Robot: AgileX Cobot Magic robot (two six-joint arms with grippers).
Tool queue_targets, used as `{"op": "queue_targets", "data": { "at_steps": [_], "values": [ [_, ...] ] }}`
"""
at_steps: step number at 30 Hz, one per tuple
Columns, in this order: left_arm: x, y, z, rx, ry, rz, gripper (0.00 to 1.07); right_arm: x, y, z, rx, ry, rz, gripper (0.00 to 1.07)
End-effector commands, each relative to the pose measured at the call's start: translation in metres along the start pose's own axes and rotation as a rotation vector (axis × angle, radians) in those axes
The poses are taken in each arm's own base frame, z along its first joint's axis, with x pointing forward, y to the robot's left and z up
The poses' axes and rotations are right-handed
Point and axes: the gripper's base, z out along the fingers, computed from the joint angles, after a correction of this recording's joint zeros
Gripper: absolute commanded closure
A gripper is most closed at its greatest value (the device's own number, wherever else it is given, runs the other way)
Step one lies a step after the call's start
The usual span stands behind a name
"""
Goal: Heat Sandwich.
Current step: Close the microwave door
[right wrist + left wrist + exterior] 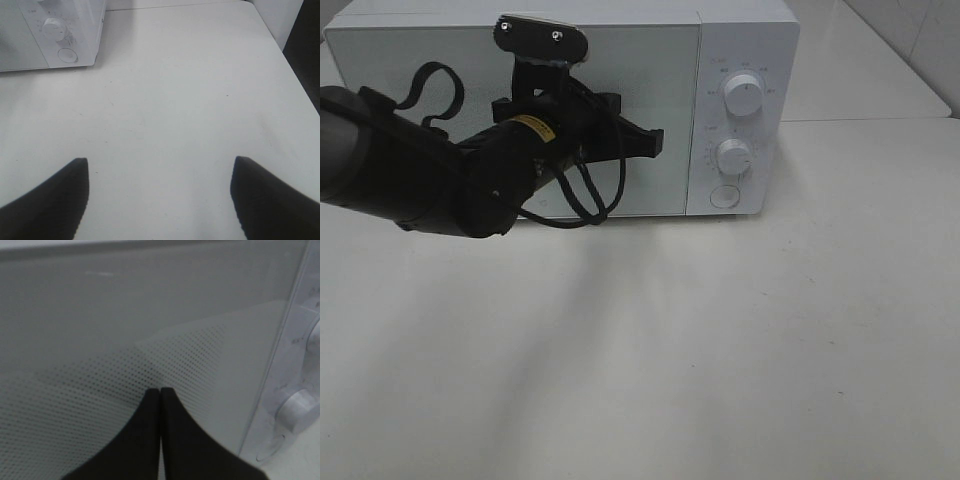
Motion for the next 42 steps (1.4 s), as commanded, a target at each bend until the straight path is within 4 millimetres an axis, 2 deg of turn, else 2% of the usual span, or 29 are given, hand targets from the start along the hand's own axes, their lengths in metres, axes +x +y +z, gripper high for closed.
{"op": "queue_targets", "data": {
  "at_steps": [1, 8, 15, 23, 28, 31, 37, 40, 41, 42],
  "values": [
    [-0.013, 0.024, 0.009, -0.104, -0.062, -0.085, 1.07, 0.002, 0.0, -0.003, 0.003, -0.03, 0.006, 0.32],
    [-0.004, 0.009, -0.003, -0.067, -0.032, -0.066, 1.07, 0.002, 0.0, -0.003, 0.003, -0.03, 0.006, 0.32],
    [-0.007, -0.003, -0.015, -0.032, -0.03, -0.057, 1.07, 0.002, 0.0, -0.003, 0.003, -0.03, 0.006, 0.32],
    [-0.013, -0.016, -0.041, 0.047, 0.022, -0.023, 1.07, 0.002, 0.0, -0.003, 0.002, -0.03, 0.005, 0.32],
    [-0.014, -0.019, -0.057, 0.11, 0.149, 0.004, 1.07, 0.002, 0.0, -0.003, 0.002, -0.03, 0.005, 0.32],
    [-0.016, -0.021, -0.069, 0.154, 0.281, 0.002, 1.07, 0.002, 0.0, -0.003, 0.002, -0.03, 0.005, 0.32],
    [-0.019, -0.023, -0.081, 0.198, 0.392, 0.016, 1.07, 0.002, 0.0, -0.003, 0.002, -0.03, 0.005, 0.32],
    [-0.019, -0.024, -0.091, 0.23, 0.488, 0.027, 0.94, 0.002, 0.0, -0.003, 0.002, -0.03, 0.005, 0.32],
    [-0.019, -0.024, -0.091, 0.23, 0.488, 0.027, 0.94, 0.002, 0.0, -0.003, 0.002, -0.03, 0.005, 0.32],
    [-0.017, -0.025, -0.094, 0.239, 0.522, 0.028, 0.87, 0.002, 0.0, -0.003, 0.002, -0.03, 0.005, 0.32]
  ]
}}
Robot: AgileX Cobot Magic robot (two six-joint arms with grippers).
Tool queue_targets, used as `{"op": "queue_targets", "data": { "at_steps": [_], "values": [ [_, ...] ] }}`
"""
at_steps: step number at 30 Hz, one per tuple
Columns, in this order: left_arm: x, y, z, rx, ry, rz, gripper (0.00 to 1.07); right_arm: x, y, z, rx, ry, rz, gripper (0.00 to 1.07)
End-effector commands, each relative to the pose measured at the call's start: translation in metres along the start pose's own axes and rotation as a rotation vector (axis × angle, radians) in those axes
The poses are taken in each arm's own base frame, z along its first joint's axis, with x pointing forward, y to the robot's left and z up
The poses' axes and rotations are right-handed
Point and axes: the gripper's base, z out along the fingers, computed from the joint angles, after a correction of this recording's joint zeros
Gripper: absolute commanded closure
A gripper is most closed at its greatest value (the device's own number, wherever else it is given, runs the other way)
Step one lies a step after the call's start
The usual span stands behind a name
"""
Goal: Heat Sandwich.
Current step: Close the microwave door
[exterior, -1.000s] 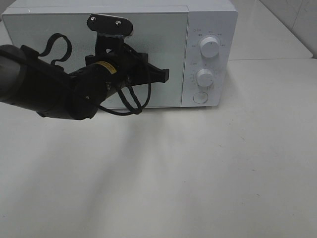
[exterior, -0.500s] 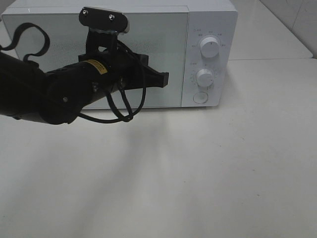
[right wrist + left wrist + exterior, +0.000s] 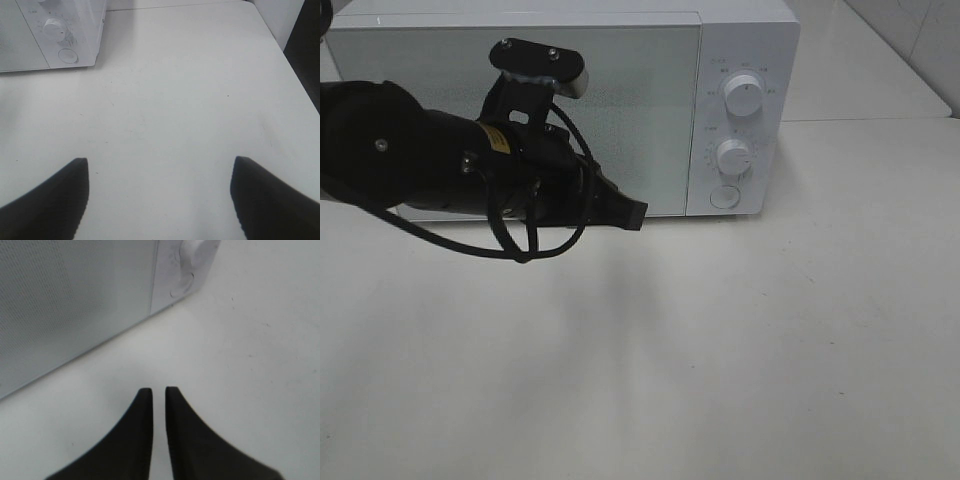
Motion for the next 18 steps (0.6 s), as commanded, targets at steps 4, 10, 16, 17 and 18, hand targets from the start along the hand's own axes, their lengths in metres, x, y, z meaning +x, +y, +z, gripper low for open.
{"op": "queue_targets", "data": {
  "at_steps": [4, 10, 16, 17, 18],
  "values": [
    [0.01, -0.007, -0.014, 0.058, 0.184, 0.01, 0.48, 0.002, 0.0, -0.003, 0.002, -0.03, 0.005, 0.32],
    [0.01, -0.013, -0.02, 0.11, 0.36, 0.008, 0.05, 0.002, 0.0, -0.003, 0.002, -0.03, 0.005, 0.32],
    [0.007, -0.005, -0.026, 0.108, 0.463, 0.064, 0.05, 0.002, 0.0, -0.003, 0.002, -0.03, 0.005, 0.32],
    [0.009, -0.001, -0.029, 0.103, 0.515, 0.086, 0.05, 0.002, 0.0, -0.003, 0.002, -0.03, 0.005, 0.32],
    [0.009, -0.001, -0.029, 0.103, 0.515, 0.086, 0.05, 0.002, 0.0, -0.003, 0.002, -0.03, 0.005, 0.32]
  ]
}}
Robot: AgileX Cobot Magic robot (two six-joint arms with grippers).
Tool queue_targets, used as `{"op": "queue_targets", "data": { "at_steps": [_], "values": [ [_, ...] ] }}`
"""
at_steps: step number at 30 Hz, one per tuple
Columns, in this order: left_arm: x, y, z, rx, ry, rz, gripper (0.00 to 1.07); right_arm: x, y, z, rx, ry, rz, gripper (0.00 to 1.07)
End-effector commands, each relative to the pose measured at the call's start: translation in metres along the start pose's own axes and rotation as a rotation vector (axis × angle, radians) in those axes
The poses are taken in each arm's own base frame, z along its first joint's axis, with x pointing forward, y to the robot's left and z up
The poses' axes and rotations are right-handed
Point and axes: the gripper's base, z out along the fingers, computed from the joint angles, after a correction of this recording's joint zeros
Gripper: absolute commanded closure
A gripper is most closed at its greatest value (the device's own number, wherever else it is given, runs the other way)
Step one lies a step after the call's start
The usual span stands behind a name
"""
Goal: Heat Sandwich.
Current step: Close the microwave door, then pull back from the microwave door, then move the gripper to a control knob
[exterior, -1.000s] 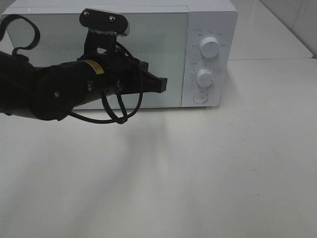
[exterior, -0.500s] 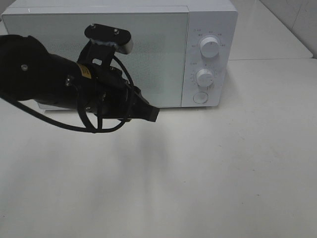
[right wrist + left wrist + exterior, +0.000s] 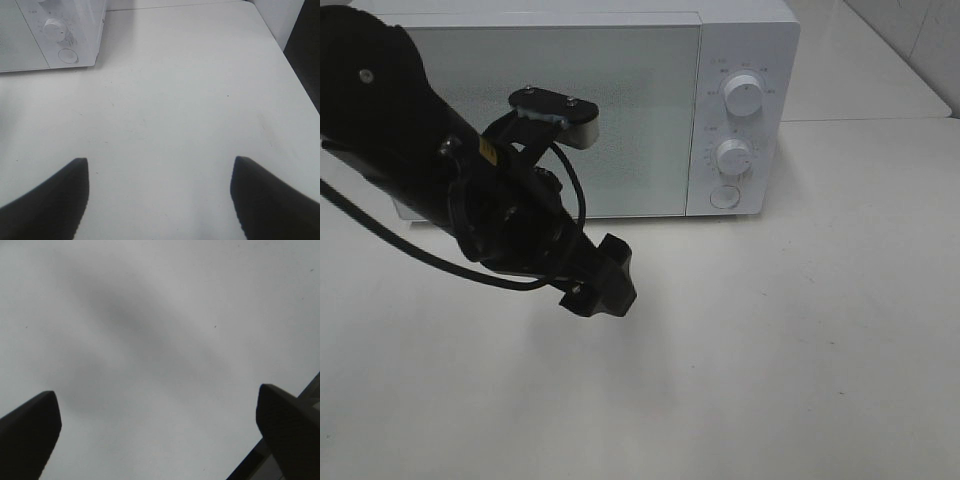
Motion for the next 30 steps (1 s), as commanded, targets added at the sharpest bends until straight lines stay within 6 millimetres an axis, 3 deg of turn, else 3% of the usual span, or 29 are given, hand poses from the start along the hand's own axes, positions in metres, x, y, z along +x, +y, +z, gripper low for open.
{"op": "queue_targets", "data": {
  "at_steps": [1, 5, 15, 18, 20, 23, 24, 28, 30],
  "values": [
    [0.005, 0.007, -0.006, -0.015, 0.095, 0.025, 0.05, 0.002, 0.0, -0.003, 0.002, -0.03, 0.005, 0.32],
    [0.019, 0.021, -0.012, 0.001, 0.249, -0.034, 0.05, 0.002, 0.0, -0.003, 0.002, -0.03, 0.005, 0.32],
    [0.032, 0.059, -0.032, 0.004, 0.331, -0.195, 0.05, 0.002, 0.0, -0.003, 0.002, -0.03, 0.005, 0.32],
    [0.033, 0.073, -0.061, -0.028, 0.268, -0.26, 0.05, 0.002, 0.0, -0.003, 0.002, -0.03, 0.005, 0.32],
    [0.035, 0.077, -0.068, -0.038, 0.256, -0.277, 0.05, 0.002, 0.0, -0.003, 0.002, -0.03, 0.005, 0.32],
    [0.045, 0.098, -0.102, -0.097, 0.195, -0.367, 0.05, 0.002, 0.0, -0.003, 0.002, -0.03, 0.005, 0.32],
    [0.045, 0.098, -0.102, -0.097, 0.195, -0.367, 0.05, 0.002, 0.0, -0.003, 0.002, -0.03, 0.005, 0.32],
    [0.057, 0.112, -0.14, -0.155, 0.093, -0.474, 0.05, 0.002, 0.0, -0.003, 0.002, -0.03, 0.005, 0.32],
    [0.06, 0.113, -0.146, -0.169, 0.078, -0.489, 0.05, 0.002, 0.0, -0.003, 0.002, -0.03, 0.005, 0.32]
  ]
}}
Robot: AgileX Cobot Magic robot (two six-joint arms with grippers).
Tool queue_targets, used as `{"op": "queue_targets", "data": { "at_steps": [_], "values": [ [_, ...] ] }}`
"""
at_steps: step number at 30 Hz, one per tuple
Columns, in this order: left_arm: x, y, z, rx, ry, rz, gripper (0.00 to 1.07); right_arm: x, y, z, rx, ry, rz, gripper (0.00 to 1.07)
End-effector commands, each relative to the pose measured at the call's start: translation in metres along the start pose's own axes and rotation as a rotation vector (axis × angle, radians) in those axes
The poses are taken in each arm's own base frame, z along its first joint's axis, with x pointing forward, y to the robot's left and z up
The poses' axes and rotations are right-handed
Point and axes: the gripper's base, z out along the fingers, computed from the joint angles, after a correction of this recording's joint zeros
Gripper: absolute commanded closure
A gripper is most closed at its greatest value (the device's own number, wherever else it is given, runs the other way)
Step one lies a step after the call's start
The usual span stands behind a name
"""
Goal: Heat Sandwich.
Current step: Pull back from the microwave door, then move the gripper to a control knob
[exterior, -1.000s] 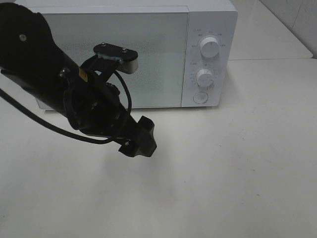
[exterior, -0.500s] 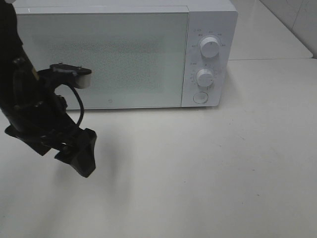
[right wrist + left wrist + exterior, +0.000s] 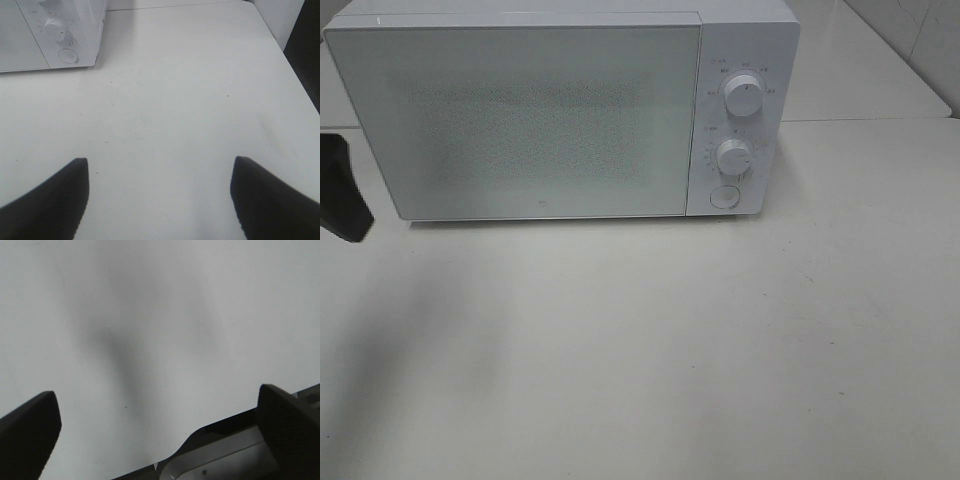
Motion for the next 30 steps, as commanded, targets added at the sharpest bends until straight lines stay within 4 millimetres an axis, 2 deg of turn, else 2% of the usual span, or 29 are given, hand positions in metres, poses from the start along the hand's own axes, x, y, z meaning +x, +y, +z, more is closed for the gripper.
{"op": "queue_targets", "data": {
  "at_steps": [1, 9, 12, 13, 15, 18, 20, 23, 25, 27, 28, 30],
  "values": [
    [0.011, 0.012, -0.028, -0.024, -0.063, -0.08, 0.05, 0.002, 0.0, -0.003, 0.002, -0.03, 0.005, 0.32],
    [0.035, 0.014, -0.066, -0.114, -0.151, -0.128, 0.05, 0.002, 0.0, -0.003, 0.002, -0.03, 0.005, 0.32],
    [0.053, 0.012, -0.089, -0.178, -0.207, -0.138, 0.05, 0.002, 0.0, -0.003, 0.002, -0.03, 0.005, 0.32],
    [0.053, 0.012, -0.089, -0.178, -0.207, -0.138, 0.05, 0.002, 0.0, -0.003, 0.002, -0.03, 0.005, 0.32],
    [0.067, 0.01, -0.104, -0.216, -0.263, -0.141, 0.05, 0.002, 0.0, -0.003, 0.002, -0.03, 0.005, 0.32],
    [0.075, 0.008, -0.114, -0.229, -0.305, -0.133, 0.05, 0.002, 0.0, -0.003, 0.002, -0.03, 0.005, 0.32],
    [0.09, 0.003, -0.126, -0.233, -0.377, -0.125, 0.05, 0.002, 0.0, -0.003, 0.002, -0.03, 0.005, 0.32],
    [0.102, 0.001, -0.126, -0.235, -0.412, -0.121, 0.05, 0.002, 0.0, -0.003, 0.002, -0.03, 0.005, 0.32],
    [0.123, -0.001, -0.121, -0.236, -0.447, -0.117, 0.05, 0.002, 0.0, -0.003, 0.002, -0.03, 0.005, 0.32],
    [0.136, -0.001, -0.114, -0.237, -0.467, -0.113, 0.05, 0.002, 0.0, -0.003, 0.002, -0.03, 0.005, 0.32],
    [0.136, -0.001, -0.114, -0.237, -0.467, -0.113, 0.05, 0.002, 0.0, -0.003, 0.002, -0.03, 0.005, 0.32],
    [0.156, -0.002, -0.104, -0.239, -0.508, -0.108, 0.05, 0.002, 0.0, -0.003, 0.002, -0.03, 0.005, 0.32]
  ]
}}
